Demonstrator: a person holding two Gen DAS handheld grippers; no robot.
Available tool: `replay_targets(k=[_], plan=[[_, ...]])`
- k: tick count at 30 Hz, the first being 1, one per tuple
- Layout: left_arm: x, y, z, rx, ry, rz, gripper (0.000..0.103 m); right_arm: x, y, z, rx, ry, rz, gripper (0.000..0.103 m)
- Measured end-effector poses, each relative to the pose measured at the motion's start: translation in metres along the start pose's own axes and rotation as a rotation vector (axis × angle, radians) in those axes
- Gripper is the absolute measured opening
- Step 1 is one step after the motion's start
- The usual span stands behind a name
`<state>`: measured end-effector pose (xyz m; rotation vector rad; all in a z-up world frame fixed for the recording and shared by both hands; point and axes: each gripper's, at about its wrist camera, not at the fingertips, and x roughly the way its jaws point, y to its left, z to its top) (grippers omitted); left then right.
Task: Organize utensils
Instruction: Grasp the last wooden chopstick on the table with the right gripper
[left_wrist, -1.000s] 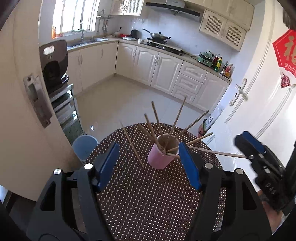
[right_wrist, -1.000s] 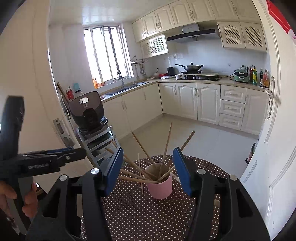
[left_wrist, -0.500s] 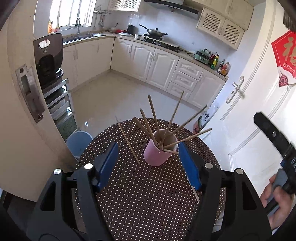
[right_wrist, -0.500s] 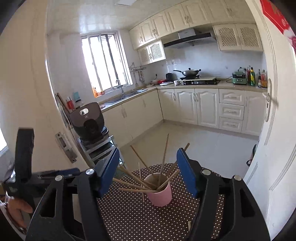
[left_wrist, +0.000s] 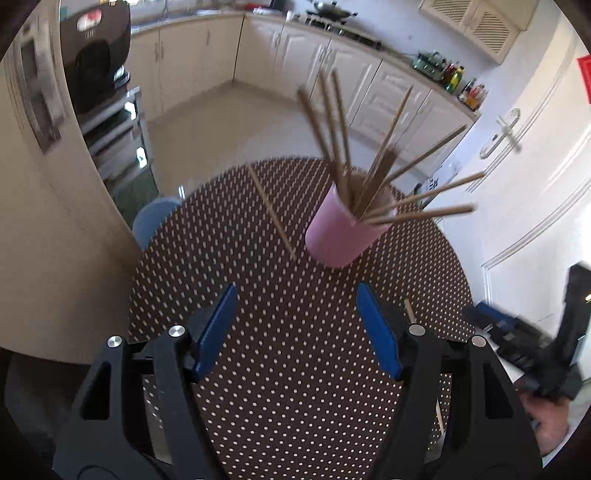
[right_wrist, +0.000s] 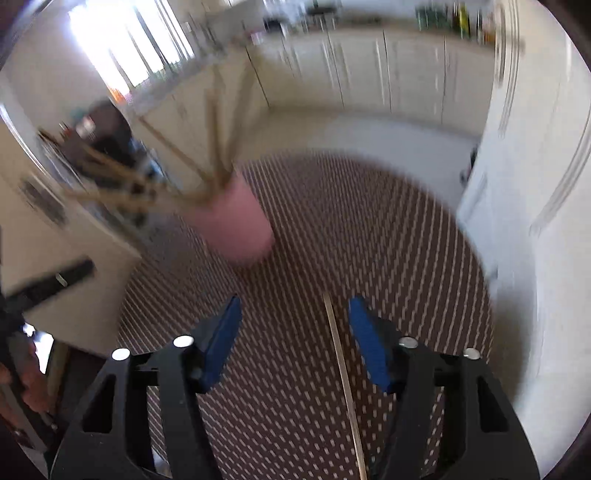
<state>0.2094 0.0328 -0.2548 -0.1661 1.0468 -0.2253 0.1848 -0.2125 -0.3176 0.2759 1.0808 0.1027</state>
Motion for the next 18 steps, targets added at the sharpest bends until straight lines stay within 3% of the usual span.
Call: replay_targets(k=[3,16,18], plan=[[0.015,0.004,-0.005,-0.010,0.026,0.016,0.067,0.023,-0.003,-0.006,-0.012,0.073,-0.011,0.035],[0.081,0.028,0.006,-0.138,0.100,0.043,0.066,0.086,-0.013,-0.011,-0.048,0.210,-0.050,0.022],[0.091,0.034,0.010,-0.172,0.107,0.032,0.066,0.092,-0.013,-0.009,-0.057,0.208,-0.050,0.014]])
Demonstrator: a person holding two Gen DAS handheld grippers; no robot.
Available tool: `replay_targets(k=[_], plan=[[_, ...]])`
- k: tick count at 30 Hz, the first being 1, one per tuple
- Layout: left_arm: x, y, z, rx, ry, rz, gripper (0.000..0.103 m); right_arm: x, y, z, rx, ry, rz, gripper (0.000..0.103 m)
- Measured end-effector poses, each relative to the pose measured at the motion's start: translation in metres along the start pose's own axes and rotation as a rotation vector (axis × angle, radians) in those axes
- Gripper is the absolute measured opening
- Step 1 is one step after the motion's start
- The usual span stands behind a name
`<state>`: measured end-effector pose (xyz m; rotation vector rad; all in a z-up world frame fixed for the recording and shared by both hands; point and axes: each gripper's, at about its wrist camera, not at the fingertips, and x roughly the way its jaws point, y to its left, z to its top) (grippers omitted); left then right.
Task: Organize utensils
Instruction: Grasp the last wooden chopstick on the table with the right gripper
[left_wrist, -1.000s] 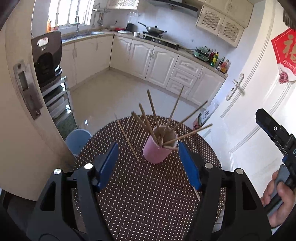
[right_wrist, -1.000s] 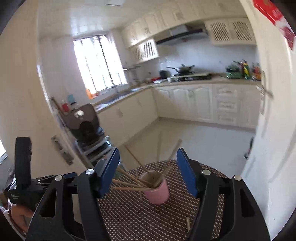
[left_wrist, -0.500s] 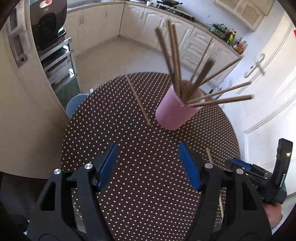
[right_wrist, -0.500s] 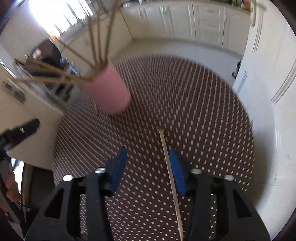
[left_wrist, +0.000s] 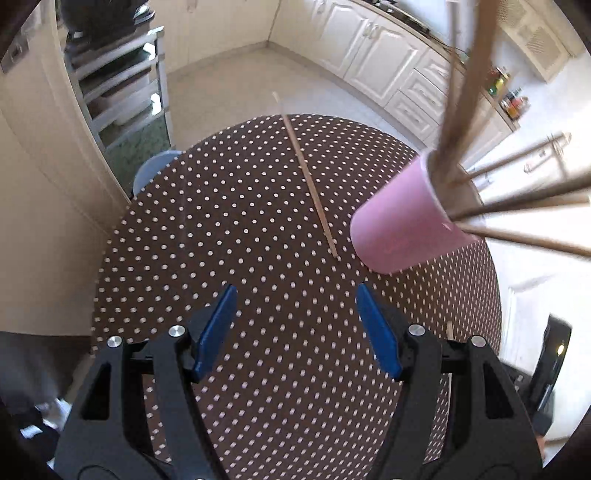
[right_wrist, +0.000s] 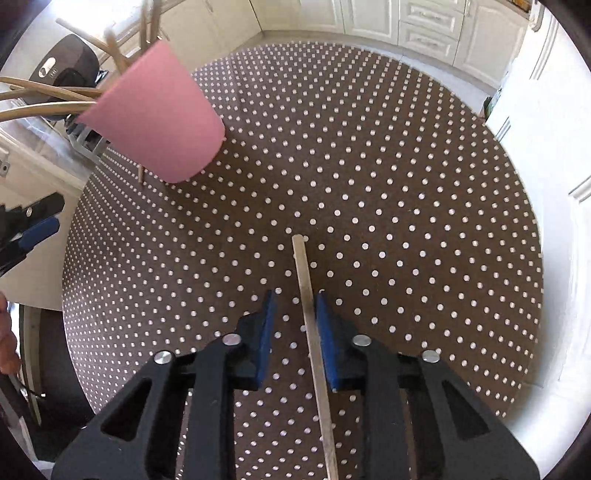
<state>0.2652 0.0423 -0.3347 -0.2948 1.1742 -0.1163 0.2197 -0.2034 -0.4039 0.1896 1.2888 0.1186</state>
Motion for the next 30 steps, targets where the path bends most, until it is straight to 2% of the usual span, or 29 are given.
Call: replay_targets(k=[3,11,21,25,30], plan=[[0.014,0.003,0.009,-0.020,0.009,0.007,0.066,0.001,-0.005,0.006,0.011,0.000,0.036,0.006],[0.036,0.012,0.054,-0.075,-0.013,0.003,0.058,-0.001,-0.010,0.040,0.003,-0.037,0.111,0.005],[0.080,0.007,0.097,-0.031,0.025,0.051,0.054,0.009,-0.001,0.120,-0.014,-0.078,0.144,0.005],[0.099,0.004,0.108,-0.018,0.051,0.072,0.043,0.012,-0.010,0.148,-0.004,-0.089,0.165,0.005],[0.106,-0.006,0.121,0.004,0.035,0.104,0.041,0.022,-0.022,0.178,0.014,-0.076,0.187,0.005]])
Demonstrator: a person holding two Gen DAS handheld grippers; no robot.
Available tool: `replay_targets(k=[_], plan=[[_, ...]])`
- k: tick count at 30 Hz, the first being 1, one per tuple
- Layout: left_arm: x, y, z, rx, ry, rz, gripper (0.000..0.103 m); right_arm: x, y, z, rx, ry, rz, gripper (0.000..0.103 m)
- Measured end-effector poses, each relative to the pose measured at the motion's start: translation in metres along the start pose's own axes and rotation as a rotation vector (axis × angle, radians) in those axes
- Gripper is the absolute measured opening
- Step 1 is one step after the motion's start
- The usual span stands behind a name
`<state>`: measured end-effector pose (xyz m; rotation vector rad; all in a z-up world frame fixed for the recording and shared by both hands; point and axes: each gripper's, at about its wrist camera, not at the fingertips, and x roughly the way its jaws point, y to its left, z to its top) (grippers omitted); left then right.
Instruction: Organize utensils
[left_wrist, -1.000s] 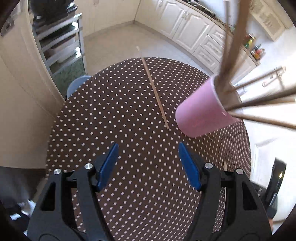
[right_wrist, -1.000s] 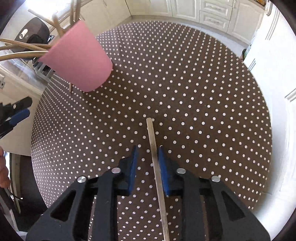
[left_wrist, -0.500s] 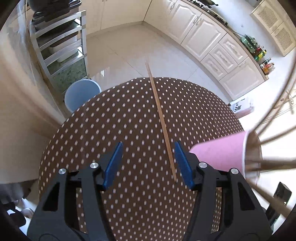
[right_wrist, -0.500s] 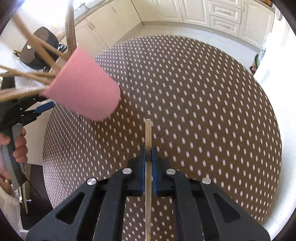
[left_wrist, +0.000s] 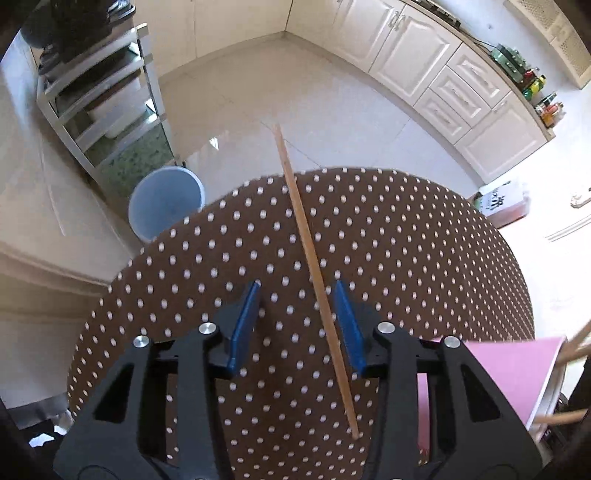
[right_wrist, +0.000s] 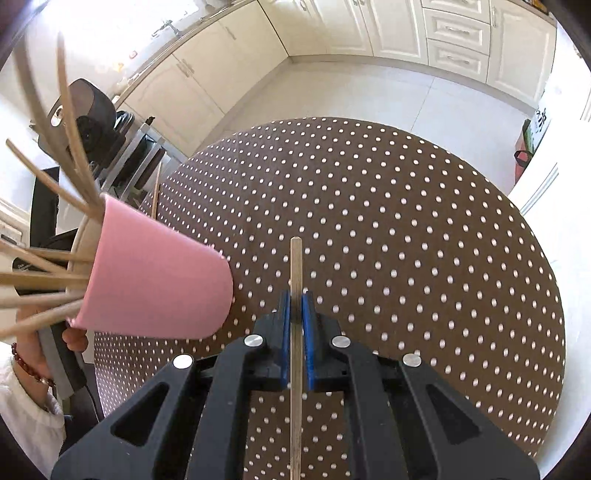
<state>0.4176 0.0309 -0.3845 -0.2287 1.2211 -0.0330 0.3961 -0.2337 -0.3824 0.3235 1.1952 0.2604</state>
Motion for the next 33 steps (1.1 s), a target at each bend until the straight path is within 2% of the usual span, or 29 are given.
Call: replay_targets(k=[3,5,6,8,10,15,24,27,33], plan=[[0.004,-0.010,0.000,0.038,0.013,0.049,0.041,0.001,-0.007,-0.001,0.016,0.012,0.009,0.006],[0.006,-0.017,-0.002,0.085,0.016,0.113,0.030,0.004,-0.010,0.001,0.031,0.019,0.020,0.006],[0.006,-0.019,-0.003,0.094,0.014,0.120,0.029,0.007,-0.007,-0.005,0.035,0.022,0.023,0.006],[0.002,-0.015,-0.007,0.102,0.013,0.126,0.015,0.008,-0.007,-0.016,0.035,0.028,0.031,0.006],[-0.002,-0.007,-0.012,0.093,0.032,0.110,0.006,0.006,0.001,-0.028,0.039,0.037,0.046,0.006],[-0.016,0.014,-0.041,0.101,0.062,0.056,0.006,0.003,0.005,-0.037,0.051,0.065,0.082,0.006],[-0.048,0.030,-0.123,0.084,0.140,-0.019,0.006,-0.002,0.008,-0.063,0.076,0.109,0.117,0.006],[-0.046,0.033,-0.119,0.037,0.124,-0.012,0.007,-0.005,0.010,-0.067,0.072,0.111,0.111,0.006],[-0.036,0.030,-0.088,0.036,0.095,0.018,0.009,0.002,0.031,-0.064,0.054,0.099,0.093,0.006]])
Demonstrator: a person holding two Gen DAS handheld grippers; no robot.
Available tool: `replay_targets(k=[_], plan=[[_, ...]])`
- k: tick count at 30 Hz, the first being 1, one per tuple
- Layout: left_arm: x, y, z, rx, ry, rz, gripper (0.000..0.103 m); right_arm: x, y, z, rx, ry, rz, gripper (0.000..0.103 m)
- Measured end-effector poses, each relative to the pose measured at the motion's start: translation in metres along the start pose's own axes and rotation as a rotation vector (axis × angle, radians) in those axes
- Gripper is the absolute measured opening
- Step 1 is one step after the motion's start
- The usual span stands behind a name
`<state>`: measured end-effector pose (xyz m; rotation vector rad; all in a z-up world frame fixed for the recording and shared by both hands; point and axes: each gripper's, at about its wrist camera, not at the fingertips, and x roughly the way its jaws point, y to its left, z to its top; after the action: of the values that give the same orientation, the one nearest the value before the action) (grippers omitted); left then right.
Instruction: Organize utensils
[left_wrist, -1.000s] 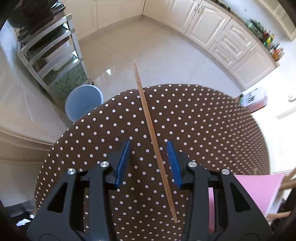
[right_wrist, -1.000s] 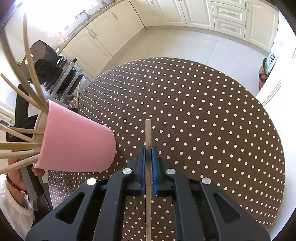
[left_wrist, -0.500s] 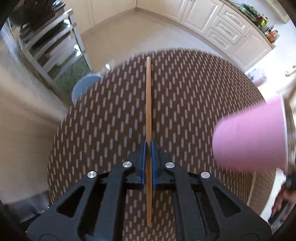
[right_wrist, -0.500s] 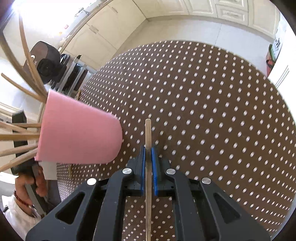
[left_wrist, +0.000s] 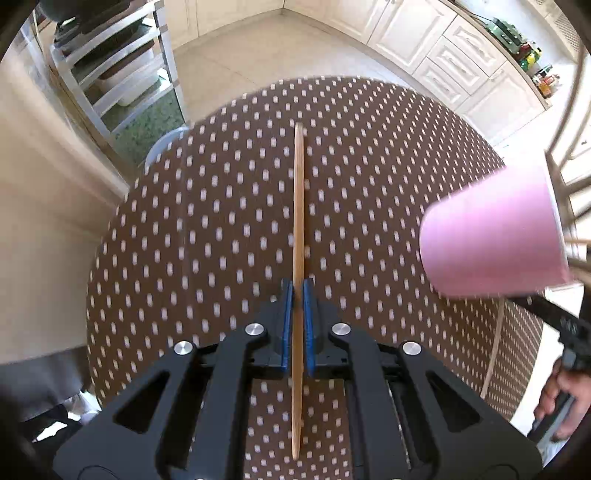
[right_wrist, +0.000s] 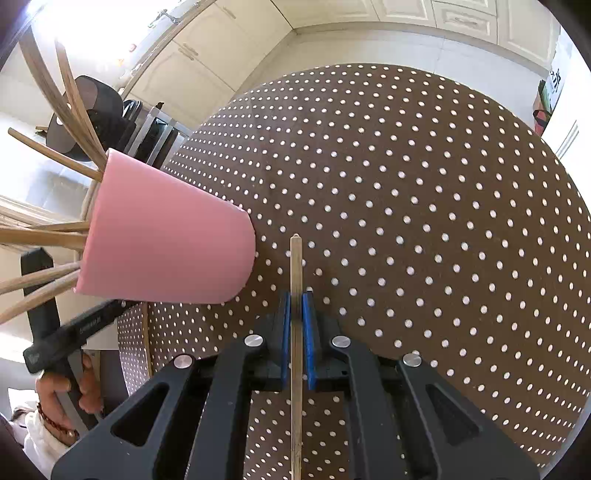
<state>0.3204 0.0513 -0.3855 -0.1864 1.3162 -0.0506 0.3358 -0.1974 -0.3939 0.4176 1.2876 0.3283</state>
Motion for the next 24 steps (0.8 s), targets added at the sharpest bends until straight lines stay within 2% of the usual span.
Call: replay_targets(k=[1,3,4,7,8,9,10,12,15,17,24], plan=[[0.001,-0.001,0.005,0.003,0.001,-0.002,0.014,0.002,0.003,0.003,-0.005,-0.002,-0.004,0.006],[0.001,-0.002,0.014,0.006,-0.014,0.001,0.041,0.006,0.008,0.005,-0.010,-0.002,-0.012,0.006],[0.001,-0.003,0.019,0.008,-0.033,0.027,0.054,0.009,0.010,0.007,-0.005,-0.001,-0.015,0.006],[0.011,-0.002,0.031,0.009,-0.038,0.045,0.052,0.016,0.012,0.010,0.004,-0.002,-0.013,0.006],[0.012,-0.003,0.033,0.025,-0.046,0.068,0.042,0.017,0.012,0.011,0.012,-0.003,-0.009,0.006],[0.013,-0.005,0.033,0.045,-0.050,0.100,0.036,0.018,0.013,0.012,0.019,-0.006,-0.005,0.006],[0.014,-0.005,0.033,0.058,-0.056,0.103,0.023,0.018,0.013,0.012,0.025,-0.010,-0.003,0.006],[0.013,-0.005,0.032,0.063,-0.051,0.075,0.006,0.017,0.013,0.012,0.026,-0.012,-0.001,0.006],[0.007,-0.005,0.025,0.067,-0.049,0.048,0.006,0.007,0.011,0.011,0.031,-0.034,0.016,0.006],[-0.006,-0.002,0.017,0.024,-0.065,-0.012,0.006,-0.004,0.015,0.009,0.027,-0.061,0.022,0.006],[-0.072,0.005,-0.001,0.005,-0.202,-0.097,0.006,-0.050,0.034,0.000,-0.008,-0.159,0.043,0.006]])
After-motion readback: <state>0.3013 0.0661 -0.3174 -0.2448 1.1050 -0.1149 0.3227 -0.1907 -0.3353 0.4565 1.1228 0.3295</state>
